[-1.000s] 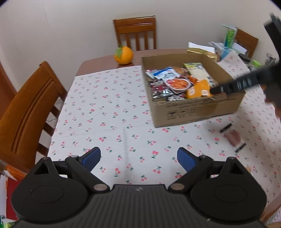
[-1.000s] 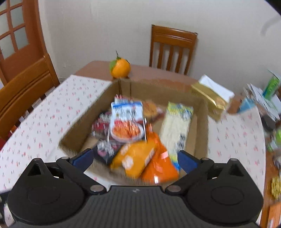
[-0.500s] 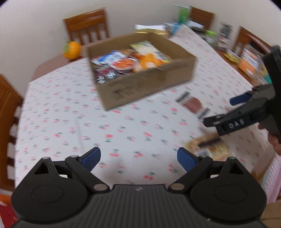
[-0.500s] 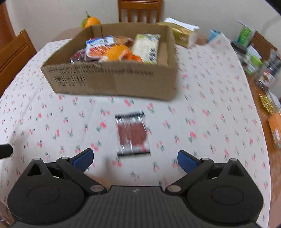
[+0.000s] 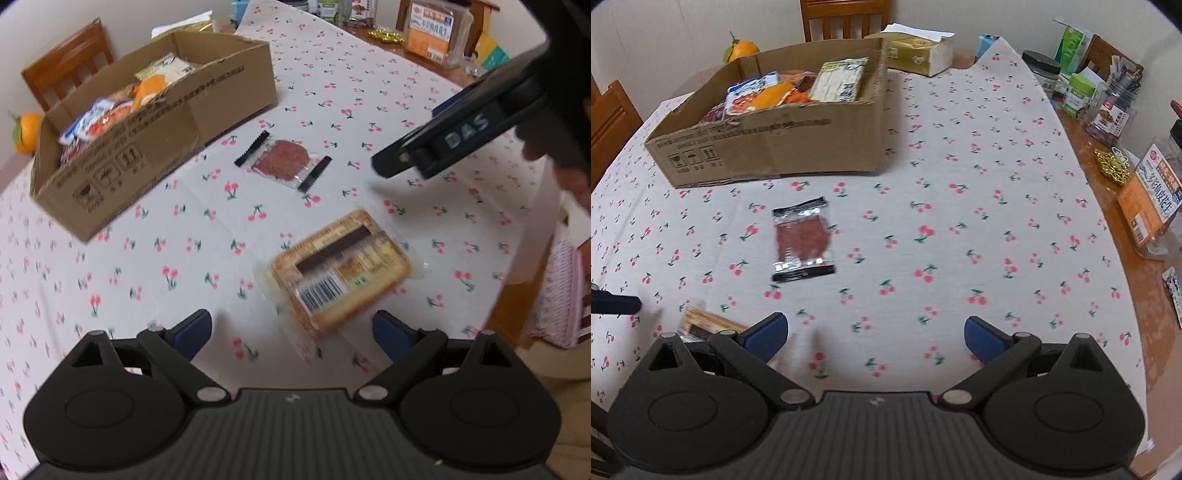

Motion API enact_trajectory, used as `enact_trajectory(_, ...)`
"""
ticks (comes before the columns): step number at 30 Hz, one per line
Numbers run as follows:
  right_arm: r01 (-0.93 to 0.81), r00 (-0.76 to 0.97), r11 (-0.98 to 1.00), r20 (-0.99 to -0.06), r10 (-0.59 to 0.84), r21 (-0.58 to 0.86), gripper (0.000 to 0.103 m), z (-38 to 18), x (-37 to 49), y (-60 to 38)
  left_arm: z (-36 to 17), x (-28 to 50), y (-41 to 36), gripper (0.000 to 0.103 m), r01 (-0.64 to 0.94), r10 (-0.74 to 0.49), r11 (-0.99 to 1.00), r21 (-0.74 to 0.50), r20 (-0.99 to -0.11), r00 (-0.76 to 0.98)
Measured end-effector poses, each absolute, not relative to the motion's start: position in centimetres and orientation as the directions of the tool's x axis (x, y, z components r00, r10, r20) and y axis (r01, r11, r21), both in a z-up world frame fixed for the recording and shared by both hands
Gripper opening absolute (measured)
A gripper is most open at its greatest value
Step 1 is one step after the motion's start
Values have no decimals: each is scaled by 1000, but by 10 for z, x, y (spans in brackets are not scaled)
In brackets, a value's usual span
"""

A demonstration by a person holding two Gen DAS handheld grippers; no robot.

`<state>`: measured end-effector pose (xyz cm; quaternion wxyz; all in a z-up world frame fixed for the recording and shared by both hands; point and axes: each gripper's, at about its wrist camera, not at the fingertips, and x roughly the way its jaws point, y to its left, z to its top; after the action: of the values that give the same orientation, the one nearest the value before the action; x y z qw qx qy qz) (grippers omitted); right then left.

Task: Organize snacks
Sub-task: 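Grasp the rectangular bread packet with the left gripper while the right gripper moves toward the red jerky packet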

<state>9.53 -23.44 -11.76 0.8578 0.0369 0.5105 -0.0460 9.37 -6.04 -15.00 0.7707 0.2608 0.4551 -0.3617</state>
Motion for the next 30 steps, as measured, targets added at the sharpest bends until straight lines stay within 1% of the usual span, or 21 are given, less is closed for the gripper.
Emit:
enact_trajectory(6, 123, 464, 992, -885, -37, 23, 103, -122, 95, -247, -156, 108, -80, 95, 807, -310, 580, 106, -888, 339)
enact_trajectory(9, 130, 457, 991, -888, -41, 21, 103, -125, 93, -250, -157, 114, -90, 95, 822, -333, 562, 91, -885, 325)
enact_trajectory(16, 155, 444, 988, -894, -53, 19, 103, -127, 88, -257, -156, 118, -116, 93, 874, -383, 474, 109, -868, 316)
enact_trajectory(17, 156, 442, 988, -895, -55, 16, 103, -127, 88, -258, -156, 118, -118, 90, 879, -390, 466, 103, -867, 309)
enact_trajectory(18, 156, 442, 988, -895, -58, 13, 103, -127, 88, -258, -155, 117, -119, 83, 886, -401, 454, 92, -867, 296)
enact_trajectory(19, 158, 441, 987, -895, -60, 11, 103, -127, 88, -258, -154, 117, -119, 78, 894, -414, 441, 76, -867, 278)
enact_trajectory(21, 158, 439, 987, -896, -61, 10, 103, -127, 89, -258, -153, 117, -119, 63, 899, -430, 437, 39, -869, 247)
enact_trajectory(26, 151, 437, 988, -898, -56, 12, 103, -129, 93, -258, -152, 112, -110, 63, 874, -417, 484, 35, -869, 266)
enact_trajectory(30, 129, 432, 991, -901, -39, 19, 103, -135, 100, -253, -150, 114, -85, 63, 819, -385, 574, 18, -877, 289)
